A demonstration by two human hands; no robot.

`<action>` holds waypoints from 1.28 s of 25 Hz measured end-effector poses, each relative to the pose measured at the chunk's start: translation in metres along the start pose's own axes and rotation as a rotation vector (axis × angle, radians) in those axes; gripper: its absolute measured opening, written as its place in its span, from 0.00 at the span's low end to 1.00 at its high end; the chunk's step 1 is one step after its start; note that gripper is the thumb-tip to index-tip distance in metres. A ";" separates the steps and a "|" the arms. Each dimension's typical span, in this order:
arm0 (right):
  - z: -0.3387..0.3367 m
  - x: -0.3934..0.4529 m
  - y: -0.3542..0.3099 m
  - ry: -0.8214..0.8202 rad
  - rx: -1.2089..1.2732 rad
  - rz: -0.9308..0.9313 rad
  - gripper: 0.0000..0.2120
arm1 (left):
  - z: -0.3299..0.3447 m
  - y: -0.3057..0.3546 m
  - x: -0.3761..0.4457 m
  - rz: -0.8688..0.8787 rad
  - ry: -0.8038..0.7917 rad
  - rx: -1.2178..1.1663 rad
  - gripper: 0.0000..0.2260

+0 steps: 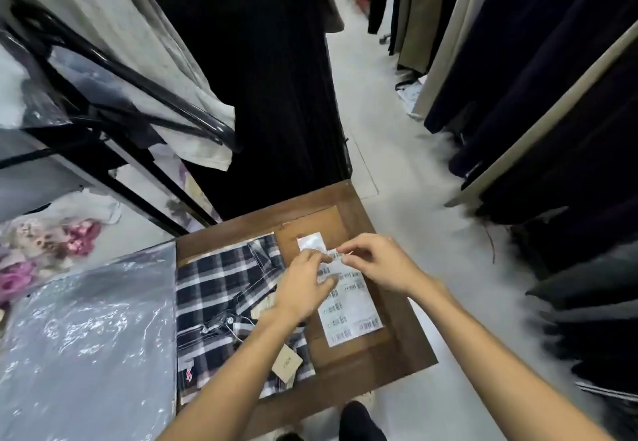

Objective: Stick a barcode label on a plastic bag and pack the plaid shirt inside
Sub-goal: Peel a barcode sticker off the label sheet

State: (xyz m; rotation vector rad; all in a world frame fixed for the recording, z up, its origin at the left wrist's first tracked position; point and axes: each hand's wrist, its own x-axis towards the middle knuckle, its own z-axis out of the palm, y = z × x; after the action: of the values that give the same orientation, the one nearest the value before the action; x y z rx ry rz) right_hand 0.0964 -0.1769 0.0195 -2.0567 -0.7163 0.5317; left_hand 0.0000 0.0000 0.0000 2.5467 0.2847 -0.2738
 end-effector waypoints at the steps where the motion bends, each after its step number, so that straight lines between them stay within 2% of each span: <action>1: 0.002 0.005 0.009 -0.063 -0.051 0.001 0.10 | 0.007 -0.001 0.004 -0.002 -0.041 0.046 0.21; 4: 0.009 0.019 0.027 -0.230 -0.249 -0.013 0.11 | 0.020 -0.001 0.011 0.015 -0.092 0.179 0.27; 8: 0.020 0.030 0.040 -0.370 -0.373 -0.101 0.12 | 0.030 -0.001 0.019 0.023 -0.089 0.228 0.32; 13: 0.026 0.037 0.049 -0.402 -0.474 -0.216 0.14 | 0.030 -0.003 0.023 0.021 -0.104 0.210 0.36; 17: 0.025 0.042 0.050 -0.424 -0.464 -0.230 0.11 | 0.028 -0.005 0.025 0.024 -0.109 0.232 0.37; 24: 0.028 0.046 0.046 -0.401 -0.377 -0.200 0.08 | 0.025 -0.006 0.024 0.001 -0.105 0.211 0.29; 32: 0.027 0.038 0.051 -0.374 -0.302 -0.160 0.06 | 0.021 0.000 0.025 -0.012 -0.163 0.221 0.27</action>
State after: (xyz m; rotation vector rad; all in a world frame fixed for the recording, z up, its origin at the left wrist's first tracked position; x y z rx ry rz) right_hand 0.1233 -0.1589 -0.0416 -2.1722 -1.2348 0.7639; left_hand 0.0214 -0.0073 -0.0237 2.7194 0.2173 -0.5421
